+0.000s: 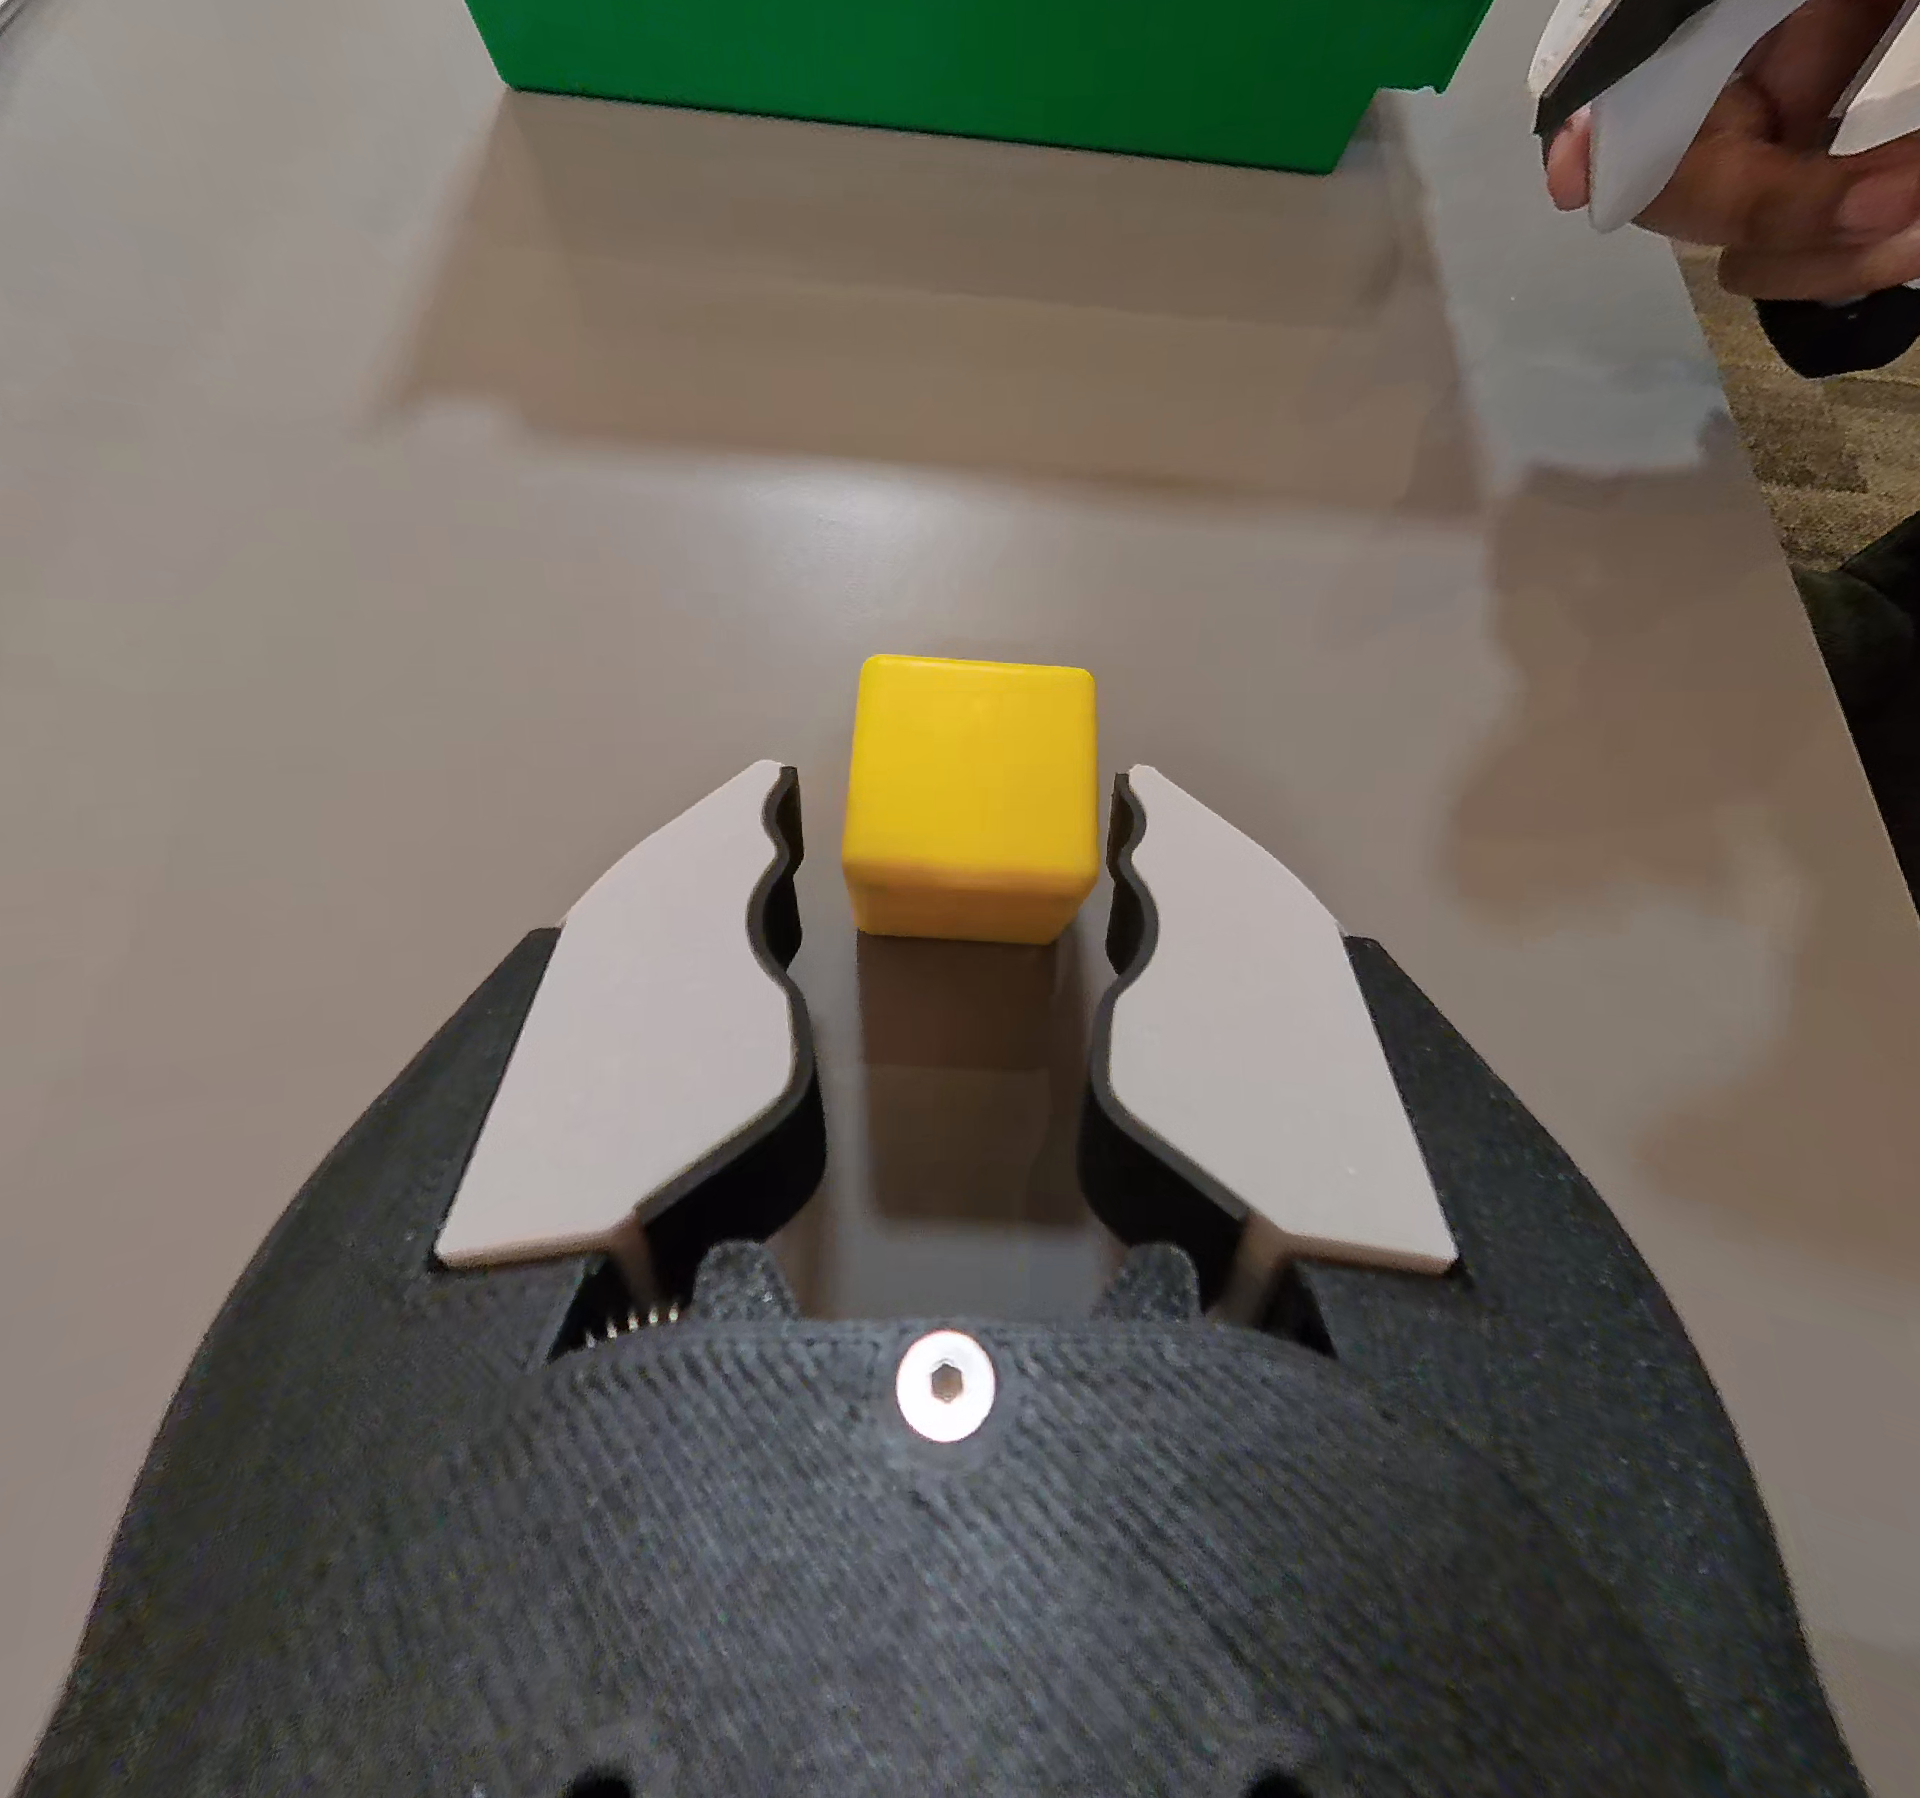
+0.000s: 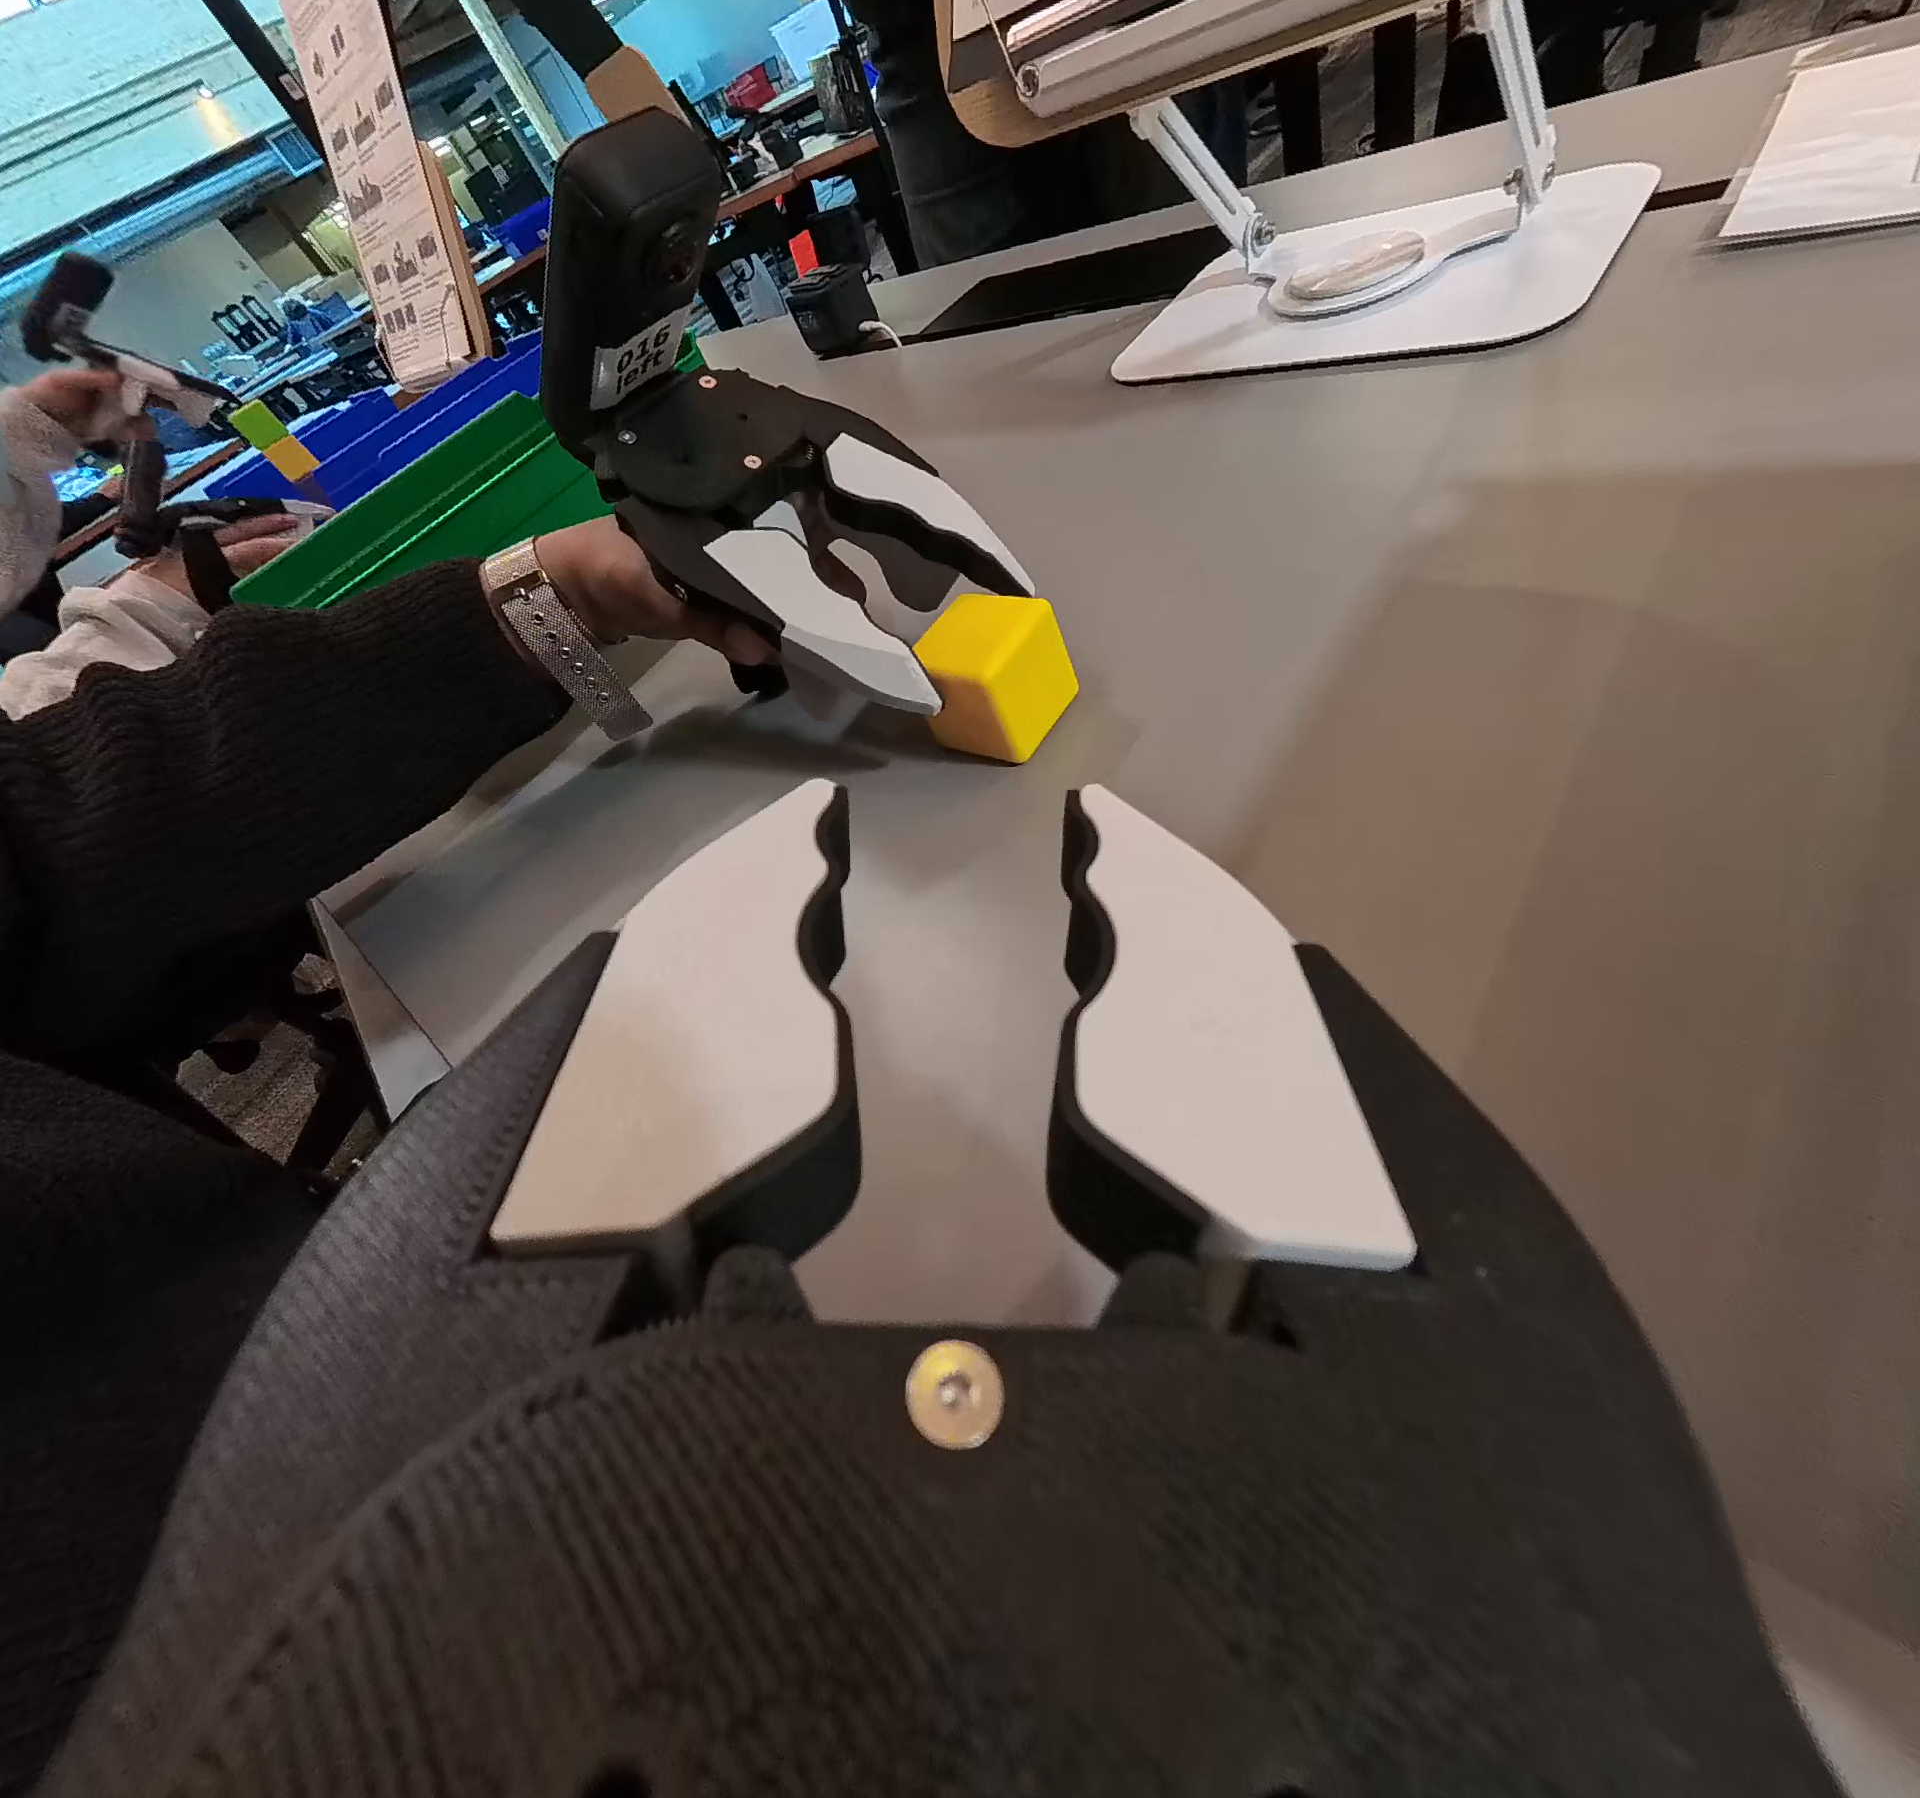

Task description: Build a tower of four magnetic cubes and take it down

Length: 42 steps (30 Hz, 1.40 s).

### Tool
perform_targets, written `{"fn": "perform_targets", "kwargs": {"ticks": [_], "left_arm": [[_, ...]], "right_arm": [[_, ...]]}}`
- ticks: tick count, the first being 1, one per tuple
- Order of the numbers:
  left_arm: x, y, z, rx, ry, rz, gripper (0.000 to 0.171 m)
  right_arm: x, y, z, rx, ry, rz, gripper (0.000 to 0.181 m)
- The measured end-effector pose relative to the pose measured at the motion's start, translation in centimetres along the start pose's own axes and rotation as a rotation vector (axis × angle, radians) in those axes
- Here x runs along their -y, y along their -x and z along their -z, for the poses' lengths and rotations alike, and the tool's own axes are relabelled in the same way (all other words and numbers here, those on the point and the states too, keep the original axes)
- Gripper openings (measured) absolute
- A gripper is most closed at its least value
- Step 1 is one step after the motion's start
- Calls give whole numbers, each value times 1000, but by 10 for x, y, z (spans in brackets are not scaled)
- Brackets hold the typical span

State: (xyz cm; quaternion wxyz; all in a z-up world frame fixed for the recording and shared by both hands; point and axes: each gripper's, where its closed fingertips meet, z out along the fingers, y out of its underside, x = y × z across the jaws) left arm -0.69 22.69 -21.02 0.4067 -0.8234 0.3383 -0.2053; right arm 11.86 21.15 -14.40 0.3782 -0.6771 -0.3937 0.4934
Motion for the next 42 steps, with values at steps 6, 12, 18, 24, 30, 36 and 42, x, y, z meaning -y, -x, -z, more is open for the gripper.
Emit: {"fn": "perform_targets", "kwargs": {"ticks": [6, 12, 18, 24, 30, 36, 42], "left_arm": [[1, 1, 3, 16, -8, -12, 56], [-1, 1, 4, 14, -5, -7, 55], [-3, -3, 2, -4, 11, -4, 54], [-6, -5, 1, -8, 30, -12, 54], [-7, -4, 2, -3, 31, -10, 54], [-7, -2, 2, 11, 34, -16, 55], [-7, -2, 2, 14, 36, -17, 55]], "right_arm": [[-1, 2, 0, 4, 5, 3, 40], [-2, 3, -1, 13, 10, 0, 40], [-1, 2, 0, 19, 5, -22, 41], [0, 2, 0, 23, 3, -33, 41], [0, 2, 0, 25, 3, -35, 41], [-1, 2, 0, 25, 5, -34, 41], [-1, 2, 0, 25, 6, -34, 41]]}}
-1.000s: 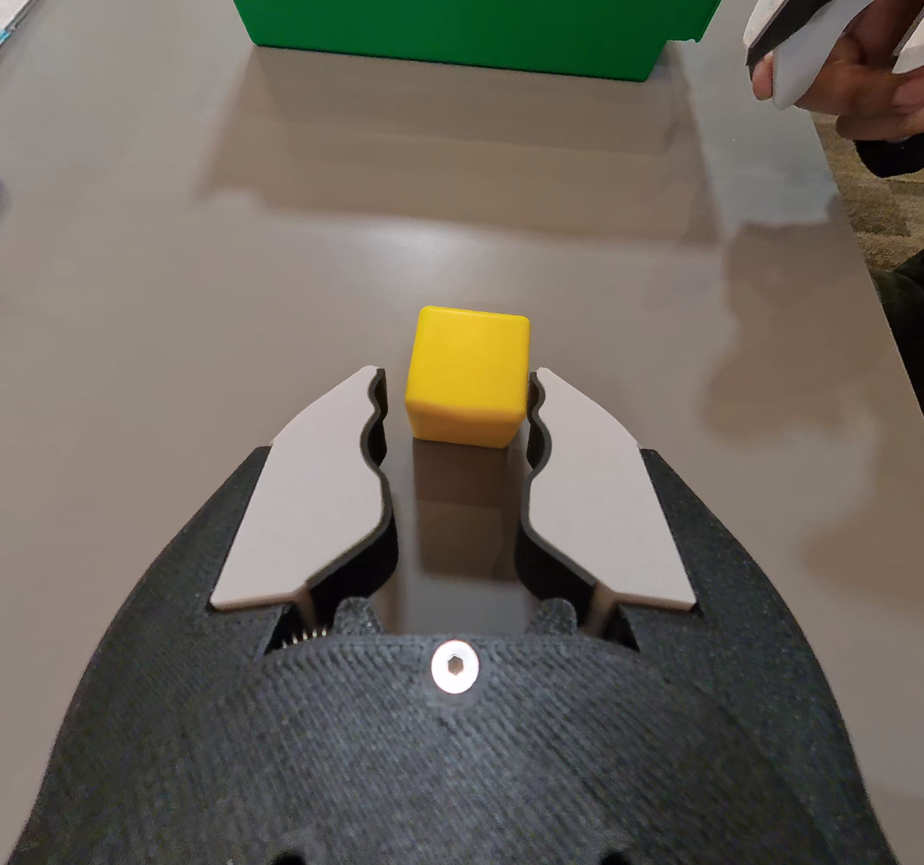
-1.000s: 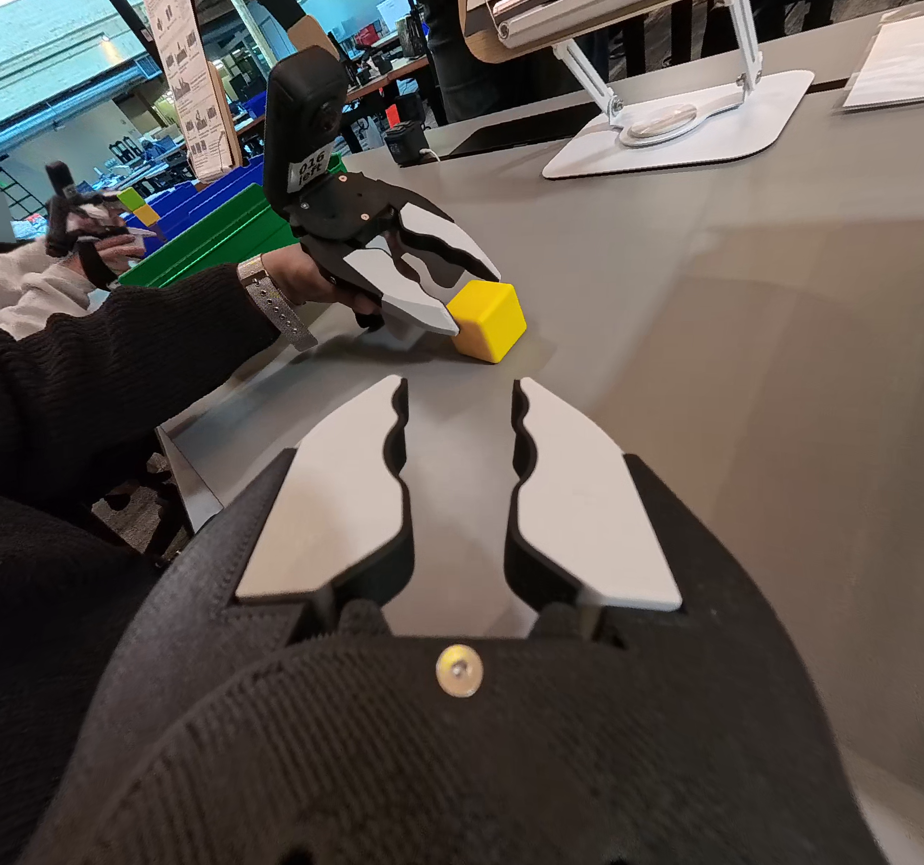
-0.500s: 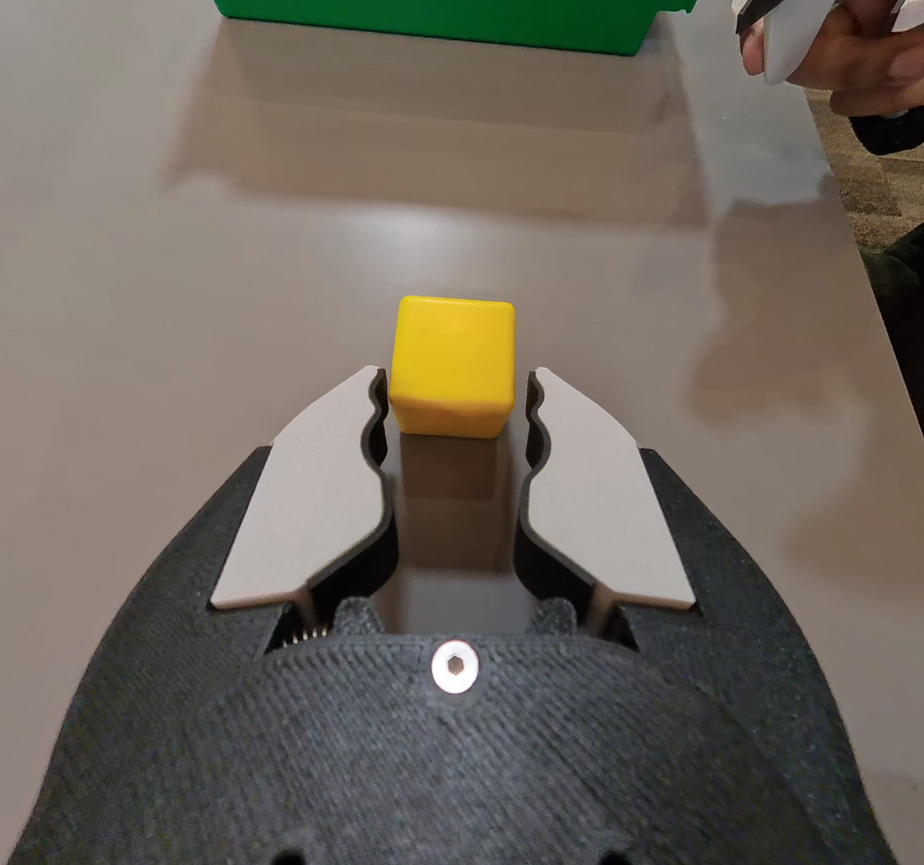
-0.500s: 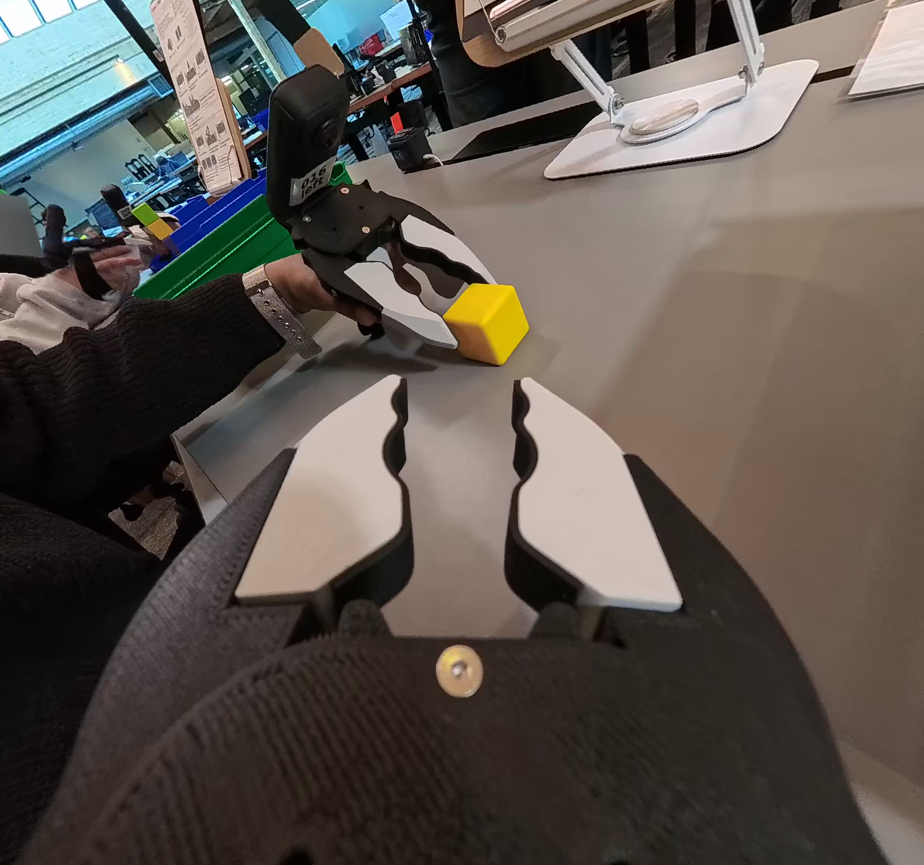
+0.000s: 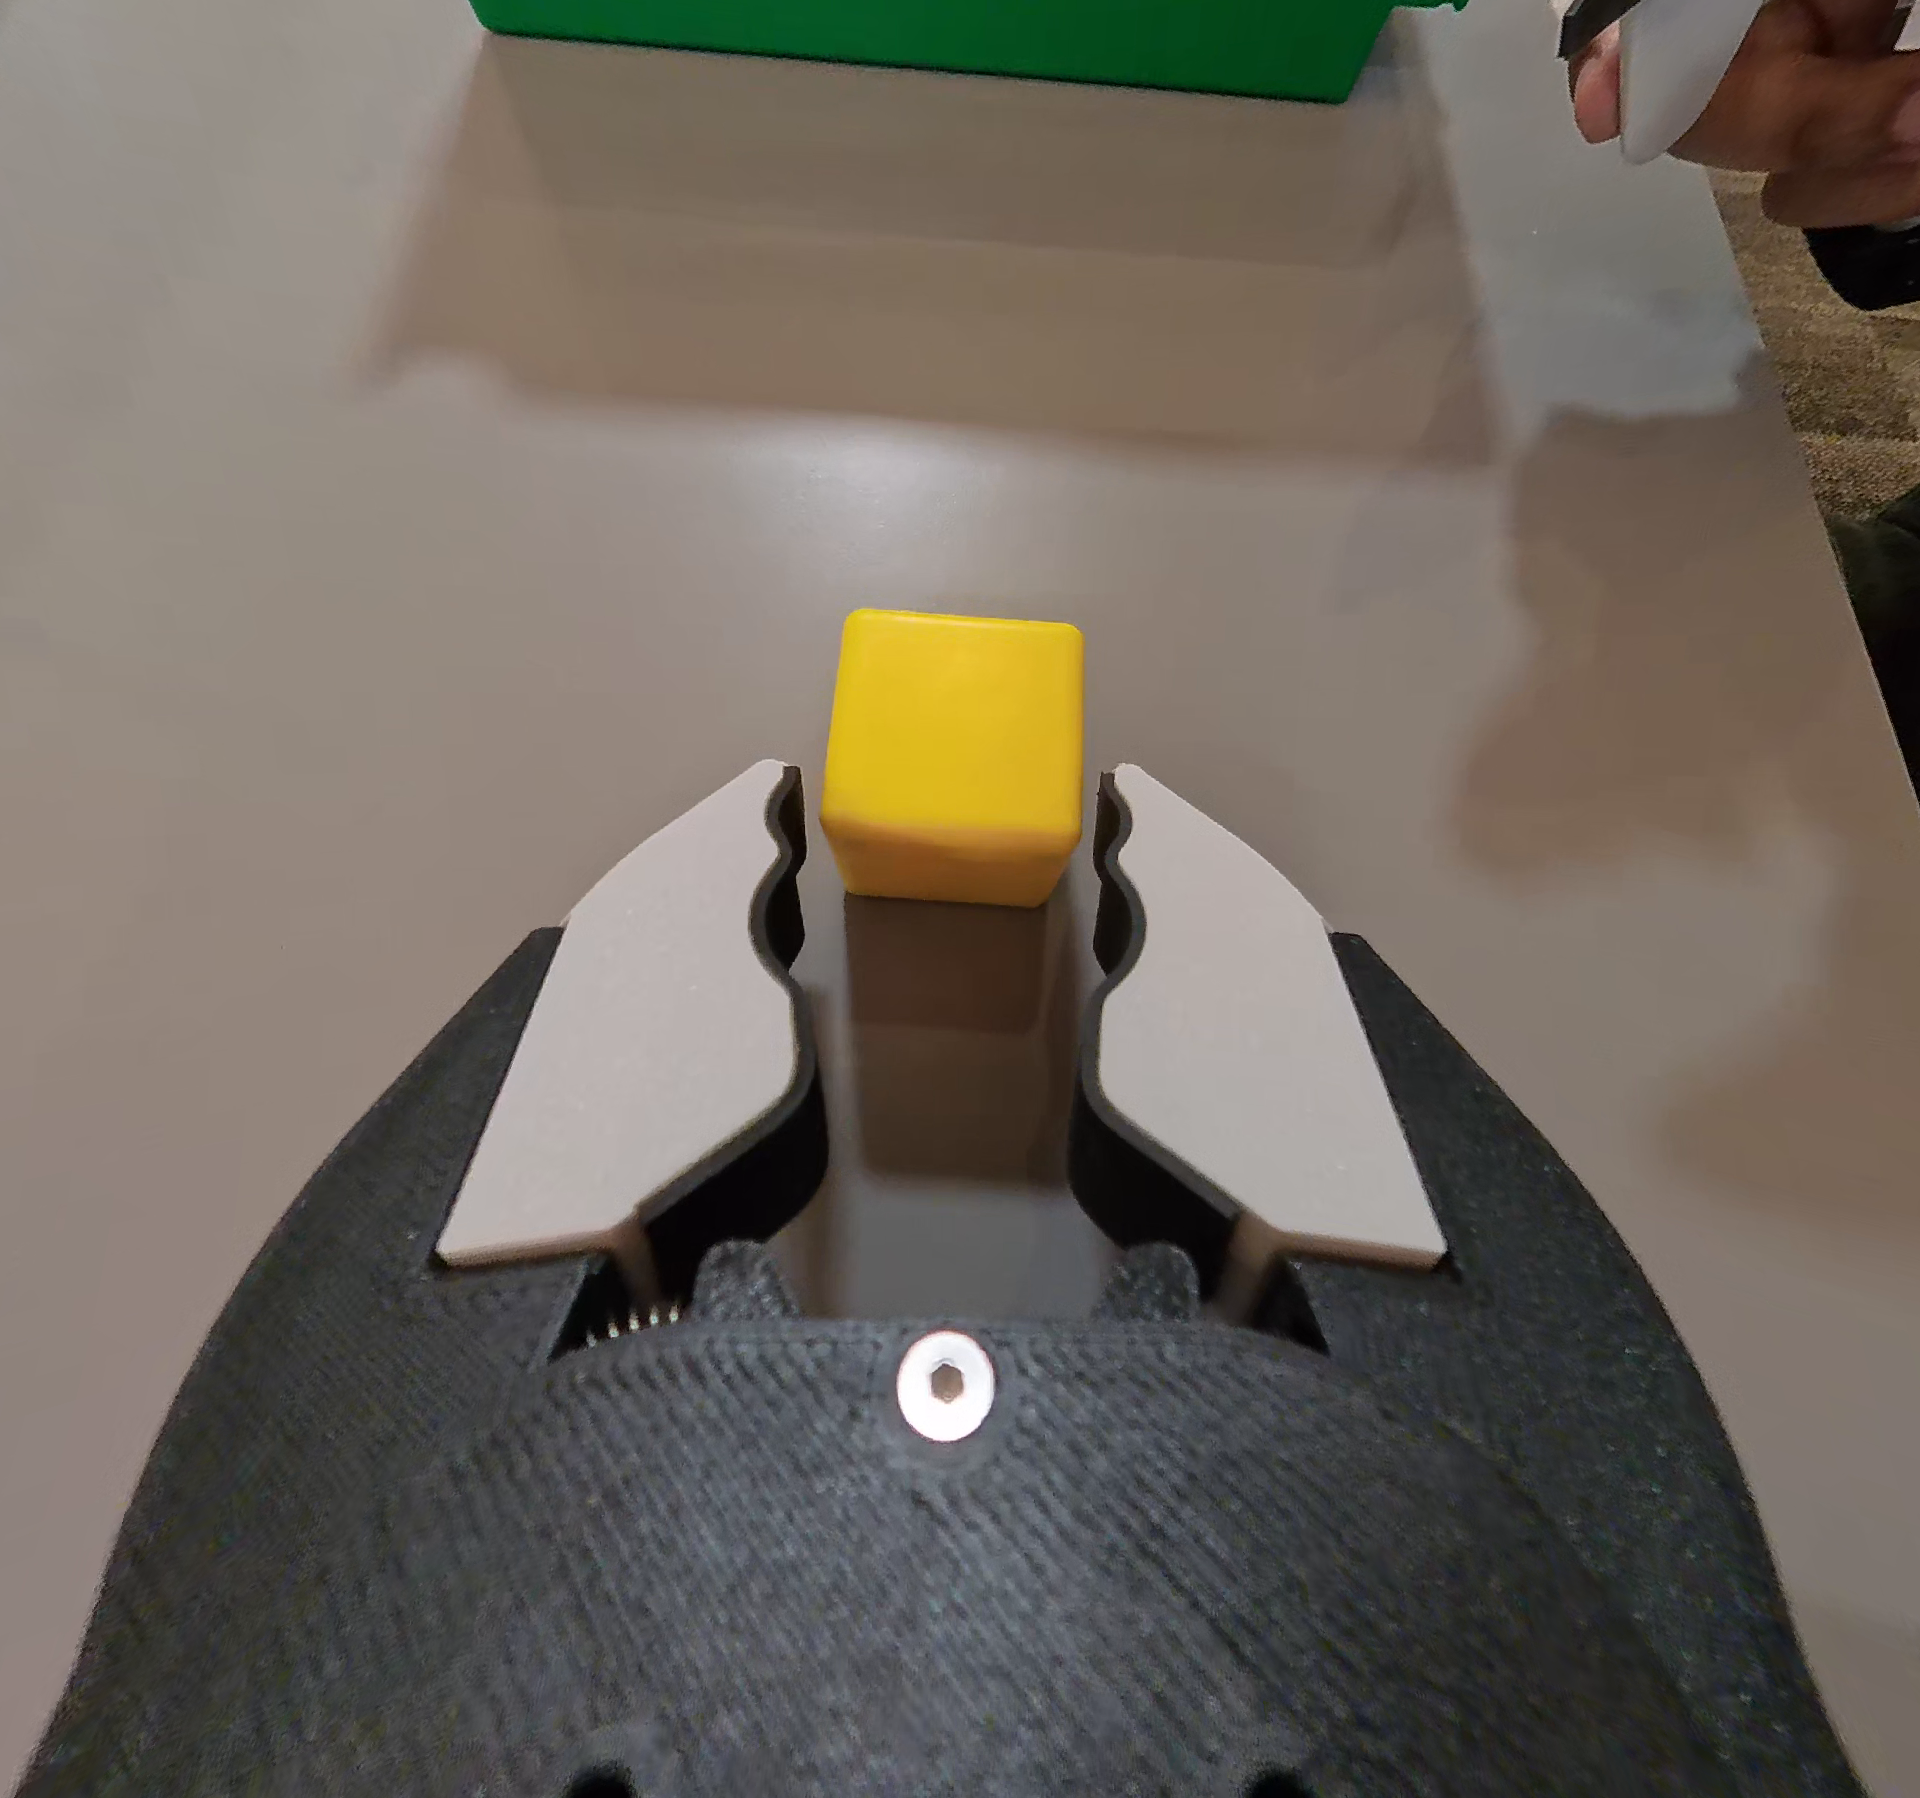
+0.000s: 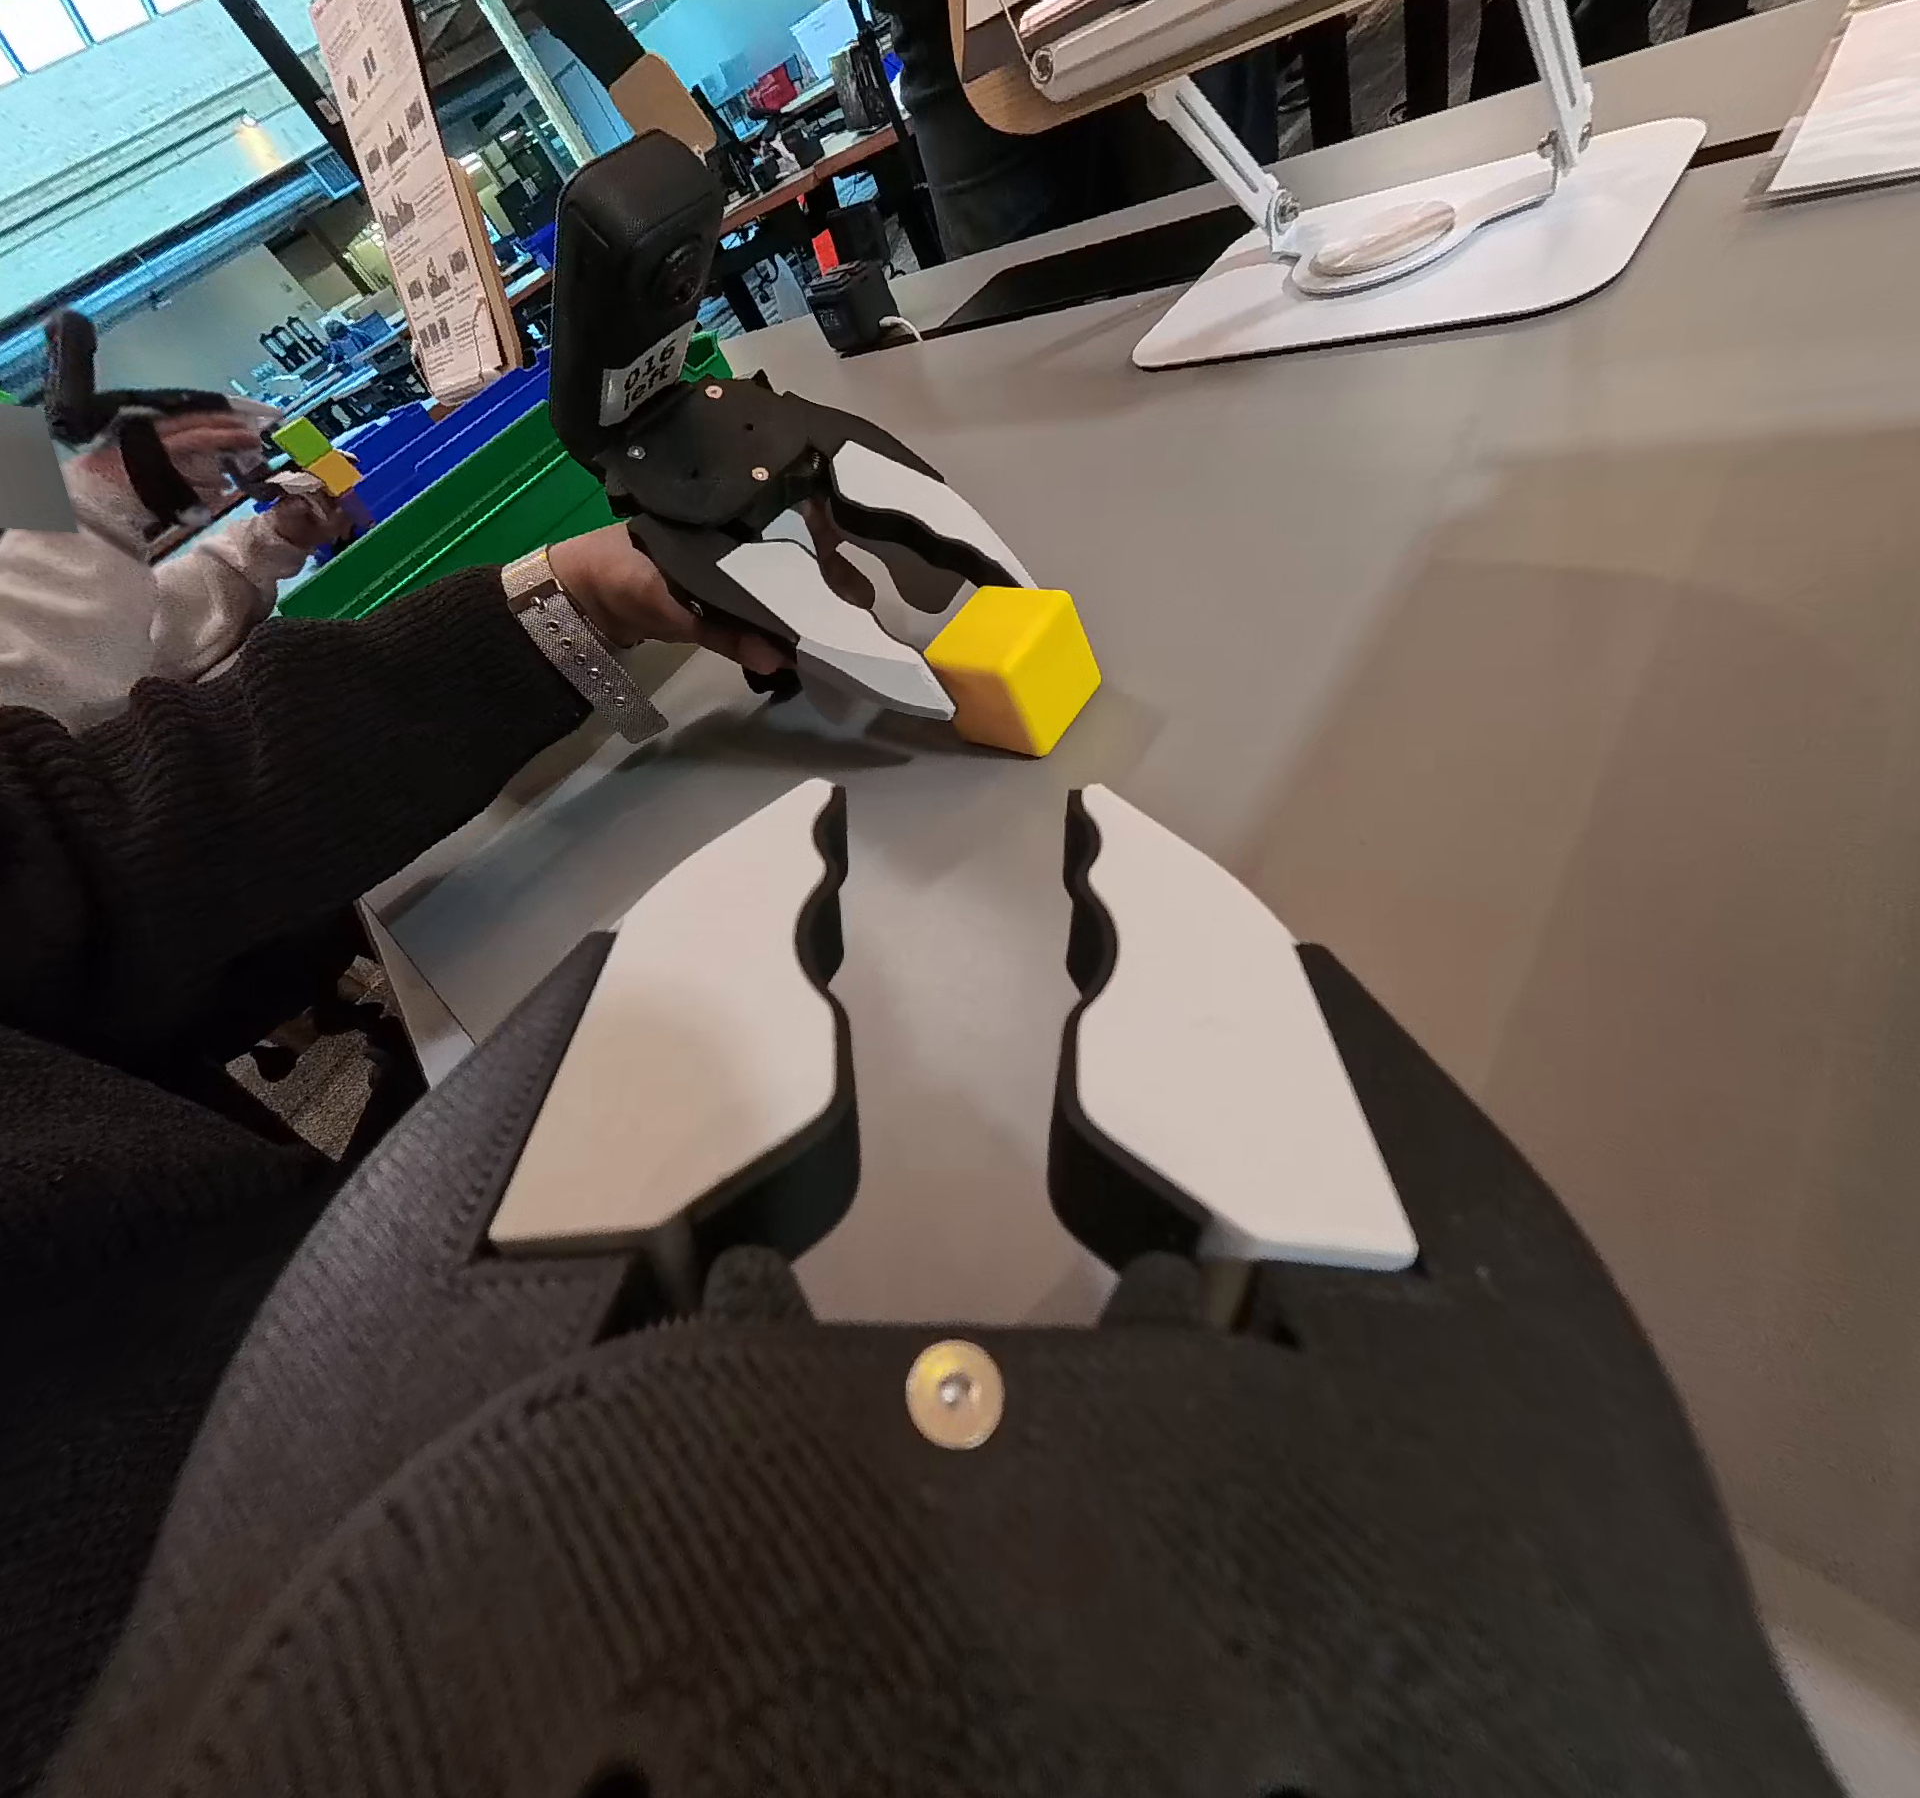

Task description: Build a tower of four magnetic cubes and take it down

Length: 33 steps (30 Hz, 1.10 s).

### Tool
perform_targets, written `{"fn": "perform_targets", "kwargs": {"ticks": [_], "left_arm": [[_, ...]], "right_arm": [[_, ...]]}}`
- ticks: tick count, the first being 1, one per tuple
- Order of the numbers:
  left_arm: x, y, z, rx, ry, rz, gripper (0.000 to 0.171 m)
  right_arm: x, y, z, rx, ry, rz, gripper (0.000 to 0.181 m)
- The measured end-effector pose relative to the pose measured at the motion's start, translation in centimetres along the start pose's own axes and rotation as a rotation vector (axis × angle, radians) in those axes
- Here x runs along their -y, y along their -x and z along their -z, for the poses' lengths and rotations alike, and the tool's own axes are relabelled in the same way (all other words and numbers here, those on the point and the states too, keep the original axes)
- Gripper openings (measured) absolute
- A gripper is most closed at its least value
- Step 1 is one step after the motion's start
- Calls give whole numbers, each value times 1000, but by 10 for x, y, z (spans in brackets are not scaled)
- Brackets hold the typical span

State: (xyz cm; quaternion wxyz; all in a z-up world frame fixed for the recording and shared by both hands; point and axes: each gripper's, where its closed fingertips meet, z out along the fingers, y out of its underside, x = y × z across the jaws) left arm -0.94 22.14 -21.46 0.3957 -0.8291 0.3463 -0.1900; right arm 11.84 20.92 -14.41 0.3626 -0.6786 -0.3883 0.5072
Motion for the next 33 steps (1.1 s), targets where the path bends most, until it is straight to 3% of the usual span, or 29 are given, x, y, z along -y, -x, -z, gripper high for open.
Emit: {"fn": "perform_targets", "kwargs": {"ticks": [24, 33], "left_arm": [[-4, 4, 2, 10, 21, 20, 56], [0, 1, 28, -26, 13, 113, 57]], "right_arm": [[-3, 0, -1, -3, 19, 9, 41], [-2, 2, -2, 10, 18, 8, 41]]}}
